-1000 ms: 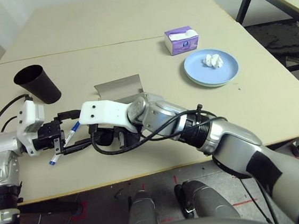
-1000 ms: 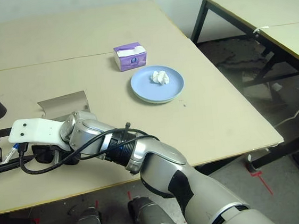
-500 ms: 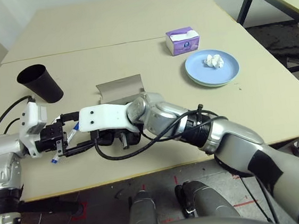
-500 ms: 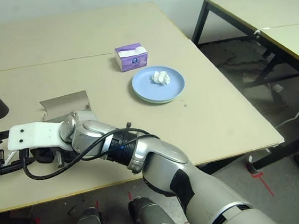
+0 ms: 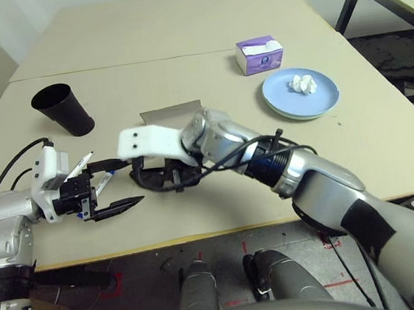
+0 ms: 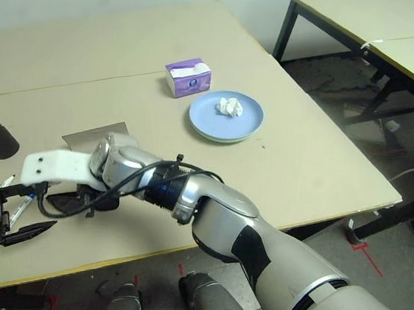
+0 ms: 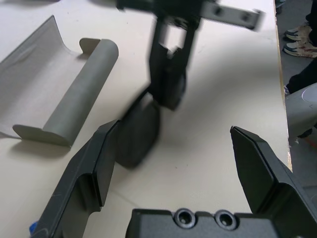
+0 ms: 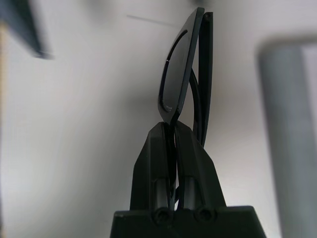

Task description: Organize and tidy the items on the table.

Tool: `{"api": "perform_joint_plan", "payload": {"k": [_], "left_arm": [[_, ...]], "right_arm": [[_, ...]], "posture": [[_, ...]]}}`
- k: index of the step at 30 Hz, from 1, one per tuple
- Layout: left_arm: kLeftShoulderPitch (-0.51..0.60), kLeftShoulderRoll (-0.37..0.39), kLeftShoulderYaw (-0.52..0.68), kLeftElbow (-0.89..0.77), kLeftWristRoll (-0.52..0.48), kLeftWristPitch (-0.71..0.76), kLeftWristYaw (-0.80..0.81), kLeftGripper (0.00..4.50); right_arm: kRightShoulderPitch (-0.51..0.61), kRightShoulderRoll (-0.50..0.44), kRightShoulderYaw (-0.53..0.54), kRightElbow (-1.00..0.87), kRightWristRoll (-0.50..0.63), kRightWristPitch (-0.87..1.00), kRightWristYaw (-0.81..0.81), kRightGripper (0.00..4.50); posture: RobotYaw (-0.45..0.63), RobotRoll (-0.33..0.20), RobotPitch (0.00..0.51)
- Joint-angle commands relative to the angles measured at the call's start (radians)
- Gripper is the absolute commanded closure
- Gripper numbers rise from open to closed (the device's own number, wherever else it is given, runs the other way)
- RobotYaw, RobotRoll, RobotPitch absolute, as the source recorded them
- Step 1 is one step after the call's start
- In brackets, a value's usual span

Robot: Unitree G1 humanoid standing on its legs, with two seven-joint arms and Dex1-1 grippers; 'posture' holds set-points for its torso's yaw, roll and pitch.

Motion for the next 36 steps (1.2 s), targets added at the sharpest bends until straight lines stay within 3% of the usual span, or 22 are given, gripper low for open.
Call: {"api": "perform_joint_plan", "payload": {"k": [1, 7, 13, 19, 28, 36], "left_arm": [[0.011, -0.009, -0.015, -0.018, 0.004, 0.007, 0.000, 0.00], [0.013, -0.011, -0.017, -0.014, 0.008, 0.008, -0.001, 0.00], [0.006, 0.000, -0.005, 0.015, 0.016, -0.006, -0.002, 0.00], [-0.007, 0.003, 0.000, 0.049, 0.026, -0.022, -0.001, 0.00], [-0.008, 0.018, 0.006, 0.082, 0.033, -0.035, -0.007, 0.00], [0.011, 0.053, 0.055, 0.115, 0.025, -0.043, 0.027, 0.00]], "right_arm": [[-0.036, -0.019, -0.034, 0.095, -0.042, -0.030, -0.024, 4.49], [-0.123, -0.013, -0.097, 0.176, -0.022, -0.051, 0.063, 4.49], [-0.209, -0.056, -0.091, 0.208, -0.017, -0.043, 0.288, 4.49], [-0.224, -0.047, -0.099, 0.200, -0.013, -0.011, 0.376, 4.49], [-0.314, -0.033, -0.151, 0.350, -0.028, -0.106, 0.381, 4.49], [-0.419, 0.053, -0.281, 0.603, -0.030, -0.270, 0.242, 4.49]], "posture": [[-0.03, 0.000, 0.167], [-0.04, 0.000, 0.167], [-0.03, 0.000, 0.159], [-0.03, 0.000, 0.152], [-0.03, 0.000, 0.158], [0.02, 0.000, 0.174]]}}
